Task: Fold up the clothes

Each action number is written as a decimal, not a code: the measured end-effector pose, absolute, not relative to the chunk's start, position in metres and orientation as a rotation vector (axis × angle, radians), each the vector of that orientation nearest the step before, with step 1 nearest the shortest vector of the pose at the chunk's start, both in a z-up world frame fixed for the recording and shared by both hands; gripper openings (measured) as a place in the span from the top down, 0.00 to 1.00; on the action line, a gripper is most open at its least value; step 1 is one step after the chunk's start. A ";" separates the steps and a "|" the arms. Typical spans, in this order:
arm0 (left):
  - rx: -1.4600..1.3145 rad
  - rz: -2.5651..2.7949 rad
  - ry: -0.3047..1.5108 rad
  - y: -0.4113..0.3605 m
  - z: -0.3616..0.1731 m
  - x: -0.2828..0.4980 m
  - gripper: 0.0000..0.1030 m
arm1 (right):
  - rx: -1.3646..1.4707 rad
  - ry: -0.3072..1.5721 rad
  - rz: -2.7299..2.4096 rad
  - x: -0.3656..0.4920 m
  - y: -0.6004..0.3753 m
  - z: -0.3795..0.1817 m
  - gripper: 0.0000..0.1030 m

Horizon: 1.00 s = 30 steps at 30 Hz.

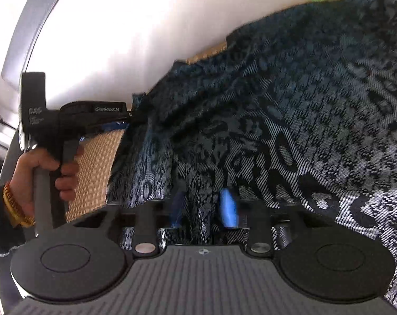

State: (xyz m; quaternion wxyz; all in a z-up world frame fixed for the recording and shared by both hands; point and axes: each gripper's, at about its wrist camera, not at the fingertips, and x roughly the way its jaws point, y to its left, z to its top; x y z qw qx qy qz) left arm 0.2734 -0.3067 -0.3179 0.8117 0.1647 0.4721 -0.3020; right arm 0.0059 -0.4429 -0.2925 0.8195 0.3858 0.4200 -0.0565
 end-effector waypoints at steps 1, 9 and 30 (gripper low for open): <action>0.348 -0.636 0.998 -0.307 -0.320 0.274 0.95 | 0.804 0.893 -0.131 0.005 -0.443 -0.291 0.97; 0.421 -0.614 0.943 -0.304 -0.311 0.271 0.52 | 0.878 0.853 -0.218 -0.005 -0.449 -0.298 0.90; 0.405 -1.009 1.053 -0.432 -0.187 0.113 0.40 | 0.807 0.801 -0.436 -0.284 -0.473 -0.190 0.48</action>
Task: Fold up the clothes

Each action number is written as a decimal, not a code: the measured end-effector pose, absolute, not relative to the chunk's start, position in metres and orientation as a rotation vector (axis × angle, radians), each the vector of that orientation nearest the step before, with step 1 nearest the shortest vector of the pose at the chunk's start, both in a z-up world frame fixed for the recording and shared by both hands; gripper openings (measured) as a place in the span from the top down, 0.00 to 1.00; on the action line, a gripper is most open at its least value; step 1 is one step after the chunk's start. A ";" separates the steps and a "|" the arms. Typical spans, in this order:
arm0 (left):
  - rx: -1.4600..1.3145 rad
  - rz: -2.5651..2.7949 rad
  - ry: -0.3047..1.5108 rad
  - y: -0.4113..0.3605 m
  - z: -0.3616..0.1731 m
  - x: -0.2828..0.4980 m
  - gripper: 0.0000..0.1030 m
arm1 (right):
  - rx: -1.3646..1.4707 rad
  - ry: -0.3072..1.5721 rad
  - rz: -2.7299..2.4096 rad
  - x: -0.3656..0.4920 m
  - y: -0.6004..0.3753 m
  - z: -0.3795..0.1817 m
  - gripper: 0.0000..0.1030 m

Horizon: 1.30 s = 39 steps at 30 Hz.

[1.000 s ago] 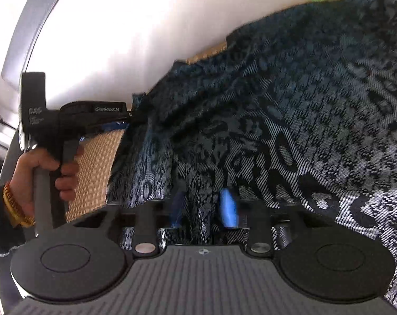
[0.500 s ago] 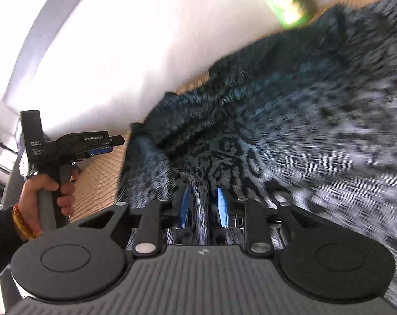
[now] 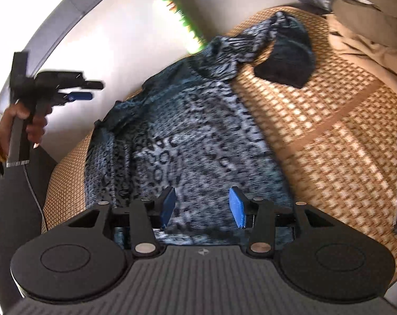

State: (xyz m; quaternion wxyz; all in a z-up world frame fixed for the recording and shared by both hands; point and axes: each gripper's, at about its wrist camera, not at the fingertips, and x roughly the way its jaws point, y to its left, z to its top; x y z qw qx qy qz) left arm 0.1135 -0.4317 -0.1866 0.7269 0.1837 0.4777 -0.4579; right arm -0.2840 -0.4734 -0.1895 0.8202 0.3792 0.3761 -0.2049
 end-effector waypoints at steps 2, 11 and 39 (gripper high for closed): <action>0.416 -0.996 1.066 -0.463 -0.196 0.097 0.40 | 0.822 0.791 -0.433 -0.293 -0.488 -0.200 0.48; 0.577 -0.942 1.056 -0.591 -0.244 0.048 0.40 | 0.857 0.836 -0.336 -0.314 -0.545 -0.247 0.46; 0.601 -0.909 1.057 -0.689 -0.308 0.067 1.00 | 0.781 0.940 -0.156 -0.314 -0.556 -0.283 0.41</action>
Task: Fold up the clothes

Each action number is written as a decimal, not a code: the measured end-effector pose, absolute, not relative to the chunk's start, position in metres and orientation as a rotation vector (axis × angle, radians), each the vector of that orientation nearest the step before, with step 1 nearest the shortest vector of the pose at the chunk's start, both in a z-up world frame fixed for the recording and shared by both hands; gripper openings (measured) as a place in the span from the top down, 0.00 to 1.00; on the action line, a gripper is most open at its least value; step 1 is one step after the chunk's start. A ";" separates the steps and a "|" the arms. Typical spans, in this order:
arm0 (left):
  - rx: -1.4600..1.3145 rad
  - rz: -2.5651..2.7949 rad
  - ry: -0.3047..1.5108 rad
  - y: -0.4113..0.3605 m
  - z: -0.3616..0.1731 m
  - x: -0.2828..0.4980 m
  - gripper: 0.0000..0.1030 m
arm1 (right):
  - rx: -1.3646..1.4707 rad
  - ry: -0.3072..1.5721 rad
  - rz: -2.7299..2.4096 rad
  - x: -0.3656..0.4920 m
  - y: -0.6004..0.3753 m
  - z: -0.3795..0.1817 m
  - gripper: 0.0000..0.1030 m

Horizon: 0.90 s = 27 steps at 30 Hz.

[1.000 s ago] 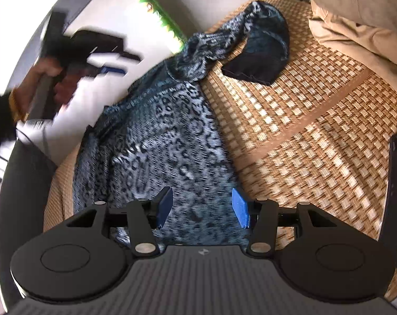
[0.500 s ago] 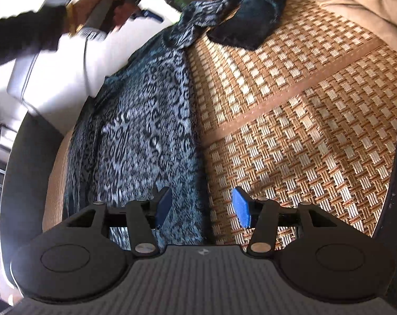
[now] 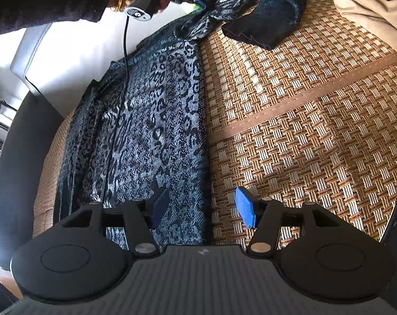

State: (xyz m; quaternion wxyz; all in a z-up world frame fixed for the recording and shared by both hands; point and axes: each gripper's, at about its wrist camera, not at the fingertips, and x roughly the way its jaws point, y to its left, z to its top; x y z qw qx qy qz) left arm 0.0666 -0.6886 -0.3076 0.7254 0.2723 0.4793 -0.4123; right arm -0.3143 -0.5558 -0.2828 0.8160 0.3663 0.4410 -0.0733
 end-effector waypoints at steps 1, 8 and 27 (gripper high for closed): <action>0.572 -0.914 1.069 -0.685 -0.302 0.071 1.00 | 0.776 0.947 -0.149 -0.314 -0.554 -0.282 0.41; 0.450 -0.918 1.121 -0.662 -0.273 0.108 1.00 | 0.810 0.984 -0.117 -0.316 -0.537 -0.287 0.45; 0.413 -0.979 1.085 -0.504 -0.189 0.190 1.00 | 0.857 0.863 0.065 -0.271 -0.413 -0.216 0.97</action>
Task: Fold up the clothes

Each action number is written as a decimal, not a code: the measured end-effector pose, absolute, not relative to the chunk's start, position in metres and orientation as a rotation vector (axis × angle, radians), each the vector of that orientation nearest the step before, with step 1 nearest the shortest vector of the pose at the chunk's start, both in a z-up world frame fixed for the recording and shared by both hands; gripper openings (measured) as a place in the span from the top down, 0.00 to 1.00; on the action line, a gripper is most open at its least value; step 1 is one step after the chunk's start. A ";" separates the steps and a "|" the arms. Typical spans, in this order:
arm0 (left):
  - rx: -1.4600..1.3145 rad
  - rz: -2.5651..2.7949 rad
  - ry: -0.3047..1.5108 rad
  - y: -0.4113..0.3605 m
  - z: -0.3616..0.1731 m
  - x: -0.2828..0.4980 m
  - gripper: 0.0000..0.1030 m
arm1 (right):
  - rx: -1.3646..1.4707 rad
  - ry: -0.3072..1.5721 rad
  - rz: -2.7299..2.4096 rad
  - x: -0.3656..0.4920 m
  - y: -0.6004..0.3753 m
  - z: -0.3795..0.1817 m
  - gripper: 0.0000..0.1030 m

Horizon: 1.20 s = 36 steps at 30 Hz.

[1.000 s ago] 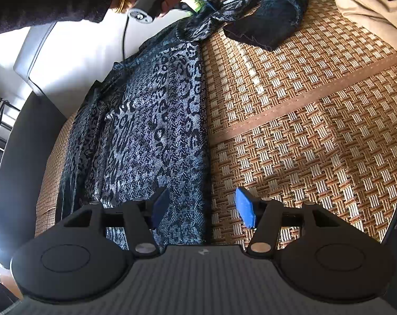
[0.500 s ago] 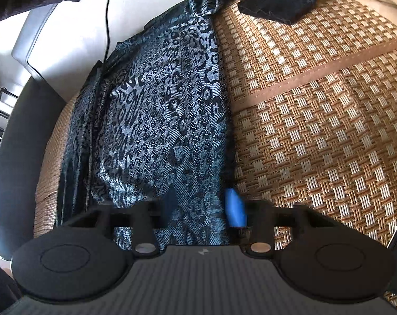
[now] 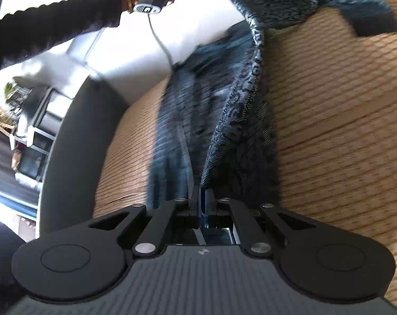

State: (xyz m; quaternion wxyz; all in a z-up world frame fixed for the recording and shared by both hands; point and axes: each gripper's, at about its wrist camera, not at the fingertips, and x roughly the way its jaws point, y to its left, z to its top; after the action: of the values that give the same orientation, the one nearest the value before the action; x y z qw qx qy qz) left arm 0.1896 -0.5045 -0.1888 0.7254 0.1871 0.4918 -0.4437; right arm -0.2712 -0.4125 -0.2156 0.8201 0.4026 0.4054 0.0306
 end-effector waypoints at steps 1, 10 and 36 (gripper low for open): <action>0.406 -0.967 1.084 -0.492 -0.187 0.197 1.00 | 0.856 0.867 0.084 -0.265 -0.401 -0.217 0.97; 0.450 -0.809 1.105 -0.412 -0.229 0.245 1.00 | 0.834 0.975 0.137 -0.231 -0.334 -0.257 0.97; 0.140 -0.934 1.260 -0.170 -0.120 0.139 0.39 | 0.568 1.084 -0.088 -0.287 -0.377 -0.225 0.47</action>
State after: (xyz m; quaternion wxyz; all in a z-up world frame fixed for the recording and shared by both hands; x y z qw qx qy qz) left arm 0.1387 -0.1701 -0.1204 0.7058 0.0631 0.5668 -0.4202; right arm -0.2868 -0.3769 -0.2249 0.8177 0.2665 0.5087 -0.0411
